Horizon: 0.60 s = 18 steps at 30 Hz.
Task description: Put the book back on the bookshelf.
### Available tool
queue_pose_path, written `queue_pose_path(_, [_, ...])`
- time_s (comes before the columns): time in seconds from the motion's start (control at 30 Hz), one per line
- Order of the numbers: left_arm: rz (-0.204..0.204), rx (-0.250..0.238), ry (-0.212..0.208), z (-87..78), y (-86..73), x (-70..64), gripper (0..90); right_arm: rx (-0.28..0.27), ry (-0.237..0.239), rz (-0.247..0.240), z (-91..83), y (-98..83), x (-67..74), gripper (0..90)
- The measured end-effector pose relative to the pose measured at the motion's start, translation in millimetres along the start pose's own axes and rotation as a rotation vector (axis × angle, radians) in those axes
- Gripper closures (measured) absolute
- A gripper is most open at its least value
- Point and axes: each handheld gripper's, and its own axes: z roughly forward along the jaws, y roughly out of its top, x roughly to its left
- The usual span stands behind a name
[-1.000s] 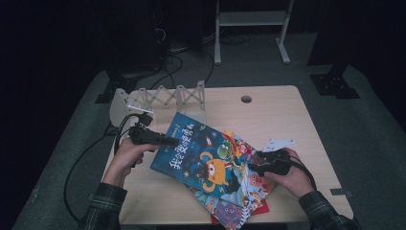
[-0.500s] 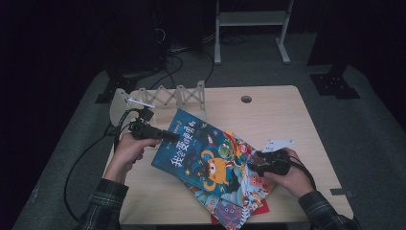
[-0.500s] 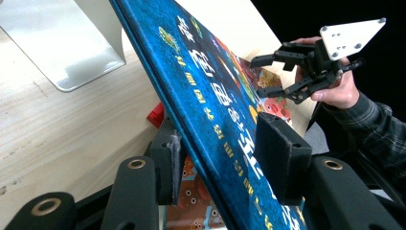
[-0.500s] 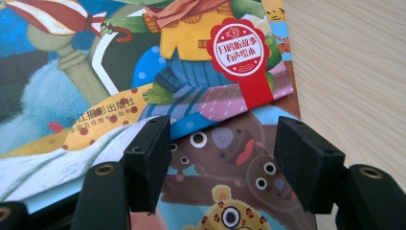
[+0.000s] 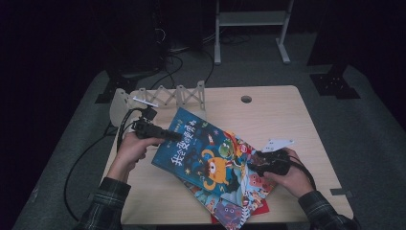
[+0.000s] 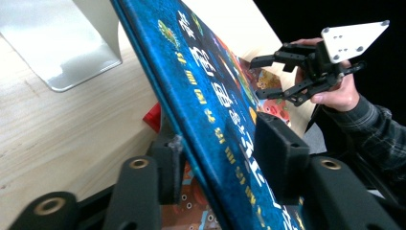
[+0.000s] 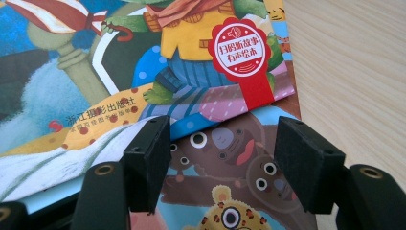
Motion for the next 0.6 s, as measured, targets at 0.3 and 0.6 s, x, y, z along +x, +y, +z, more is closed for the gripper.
queue_pose_path(0.3, [0.008, -0.013, -0.029, -5.2, 6.1, -4.1, 63.7, -0.003, -0.004, -0.003, -0.1, -0.4, 0.7, 36.0])
queue_pose_path(0.6, [0.026, -0.006, -0.033, -6.2, 12.7, -11.1, 65.7, -0.047, -0.028, 0.066, -10.2, -1.8, -13.7, 33.2])
